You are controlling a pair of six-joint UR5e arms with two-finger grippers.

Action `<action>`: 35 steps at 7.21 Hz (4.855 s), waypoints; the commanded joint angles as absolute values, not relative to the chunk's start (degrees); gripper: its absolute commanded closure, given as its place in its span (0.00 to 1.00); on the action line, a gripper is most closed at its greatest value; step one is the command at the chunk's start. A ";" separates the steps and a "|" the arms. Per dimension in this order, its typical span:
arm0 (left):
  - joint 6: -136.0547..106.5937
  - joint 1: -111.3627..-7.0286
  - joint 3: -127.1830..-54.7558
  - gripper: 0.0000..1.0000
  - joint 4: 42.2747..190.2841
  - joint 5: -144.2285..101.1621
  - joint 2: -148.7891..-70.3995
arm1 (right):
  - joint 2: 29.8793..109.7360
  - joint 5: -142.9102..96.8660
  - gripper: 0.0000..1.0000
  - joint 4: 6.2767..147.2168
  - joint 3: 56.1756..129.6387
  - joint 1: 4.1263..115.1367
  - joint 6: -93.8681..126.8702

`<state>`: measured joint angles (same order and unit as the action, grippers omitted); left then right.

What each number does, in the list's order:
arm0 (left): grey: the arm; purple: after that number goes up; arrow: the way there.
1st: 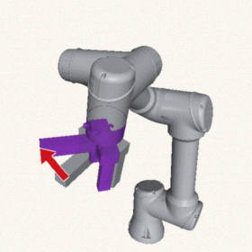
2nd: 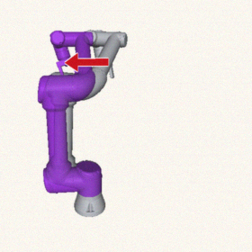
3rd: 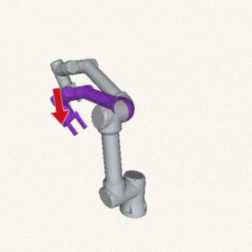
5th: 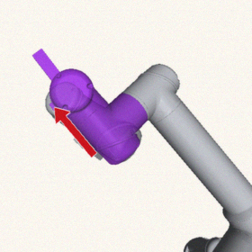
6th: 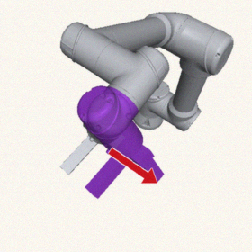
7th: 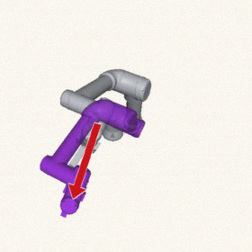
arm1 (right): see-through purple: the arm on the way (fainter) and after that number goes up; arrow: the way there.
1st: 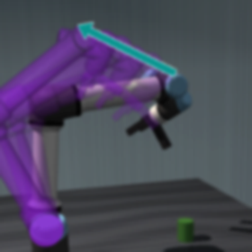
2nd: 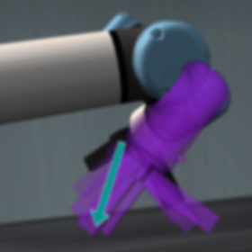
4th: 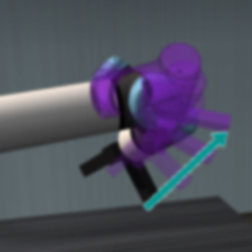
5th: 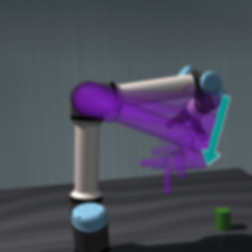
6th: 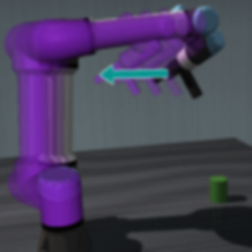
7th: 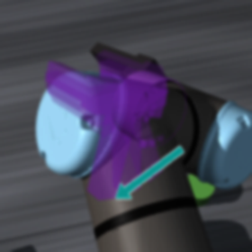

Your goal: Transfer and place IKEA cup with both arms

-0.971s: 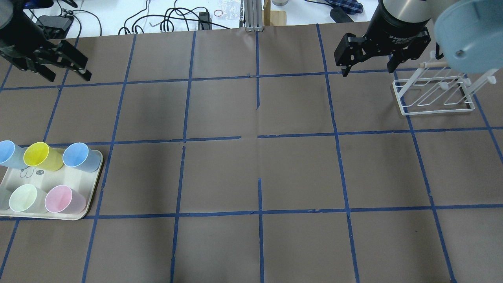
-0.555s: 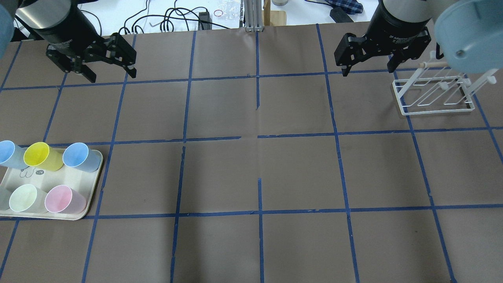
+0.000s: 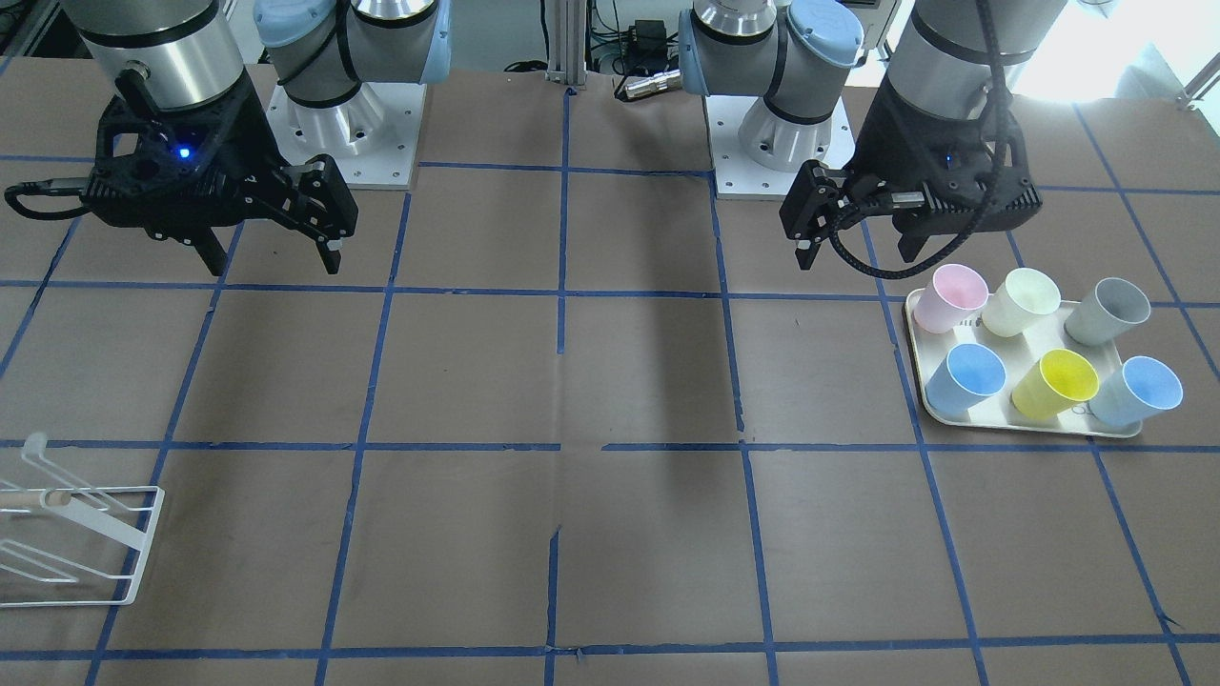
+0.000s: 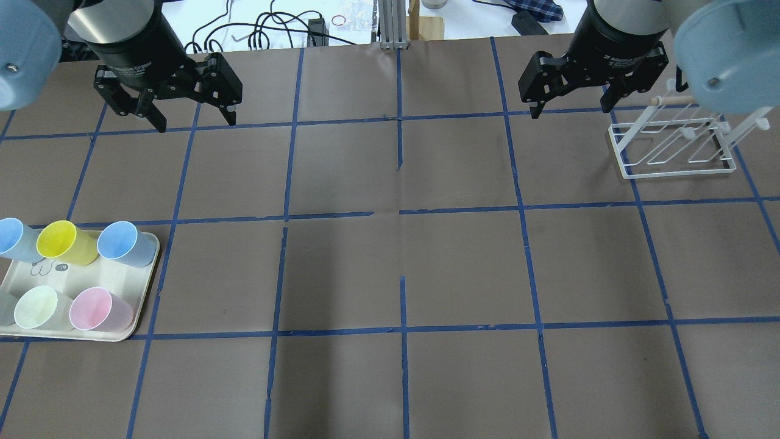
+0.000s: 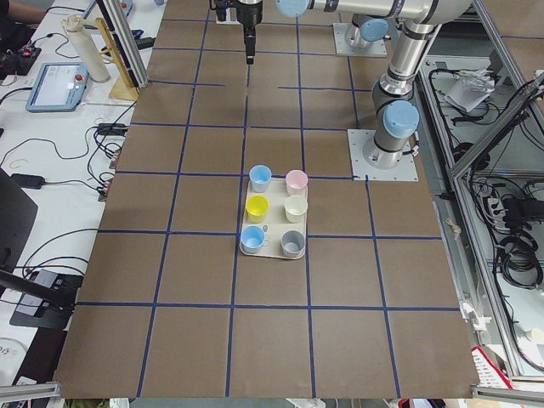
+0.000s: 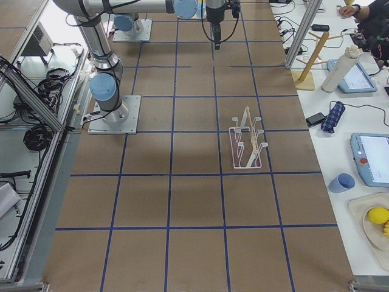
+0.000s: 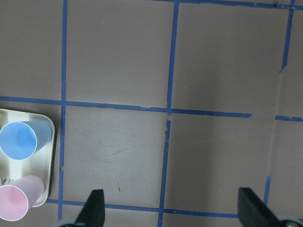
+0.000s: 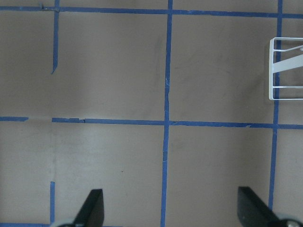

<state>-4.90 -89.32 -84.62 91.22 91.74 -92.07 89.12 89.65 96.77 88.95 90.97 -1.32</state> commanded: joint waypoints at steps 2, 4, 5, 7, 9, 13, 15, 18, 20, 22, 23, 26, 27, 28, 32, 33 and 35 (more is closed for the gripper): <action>-4.14 -87.98 -85.42 0.00 91.32 91.49 -90.28 | 89.03 89.56 0.00 96.68 89.03 90.97 -1.32; -2.56 -85.44 -84.03 0.00 91.41 88.88 -89.82 | 89.03 89.65 0.00 96.68 89.03 90.97 -1.32; -2.20 -85.78 -84.81 0.00 91.67 89.12 -89.56 | 89.03 89.65 0.00 96.77 89.03 90.97 -1.32; -1.67 -85.96 -85.08 0.00 91.93 89.30 -89.30 | 89.03 89.56 0.00 96.77 89.03 90.97 -1.32; -1.67 -85.96 -85.08 0.00 91.85 89.47 -89.30 | 89.03 89.65 0.00 96.77 89.03 90.97 -1.32; -1.67 -85.96 -85.17 0.00 91.76 89.47 -89.38 | 89.03 89.56 0.00 96.77 89.03 90.97 -1.32; -1.67 -85.96 -85.17 0.00 91.76 89.38 -89.30 | 89.03 89.65 0.00 96.68 89.03 90.97 -1.32; -1.67 -86.04 -85.17 0.00 91.76 89.38 -89.12 | 89.03 89.65 0.00 96.77 89.03 90.97 -1.32; -1.67 -86.04 -85.08 0.00 91.67 89.47 -89.12 | 89.03 89.56 0.00 96.77 89.03 90.97 -1.32; -1.76 -86.04 -85.17 0.00 91.67 89.38 -88.95 | 89.03 89.65 0.00 96.77 89.03 90.97 -1.32; -1.76 -86.04 -85.17 0.00 91.67 89.30 -88.95 | 89.03 89.65 0.00 96.77 89.03 90.97 -1.32; -1.76 -86.13 -85.17 0.00 91.50 89.03 -88.94 | 89.12 90.26 0.00 96.68 89.03 90.97 -1.41; -1.76 -86.13 -85.17 0.00 91.41 89.12 -89.03 | 89.03 90.09 0.00 96.77 89.03 90.97 -1.41; -1.76 -86.05 -85.17 0.00 91.32 89.03 -89.21 | 88.77 89.83 0.00 96.77 89.03 90.97 -1.41; -1.76 -86.22 -85.52 0.00 91.32 89.30 -88.59 | 88.77 89.74 0.00 96.77 89.03 90.97 -1.41; -1.76 -86.22 -85.60 0.00 91.32 89.30 -88.33 | 88.77 89.74 0.00 96.77 89.03 90.97 -1.41; -1.76 -86.22 -85.61 0.00 91.32 89.30 -88.24 | 88.77 89.74 0.00 96.68 89.03 90.97 -1.41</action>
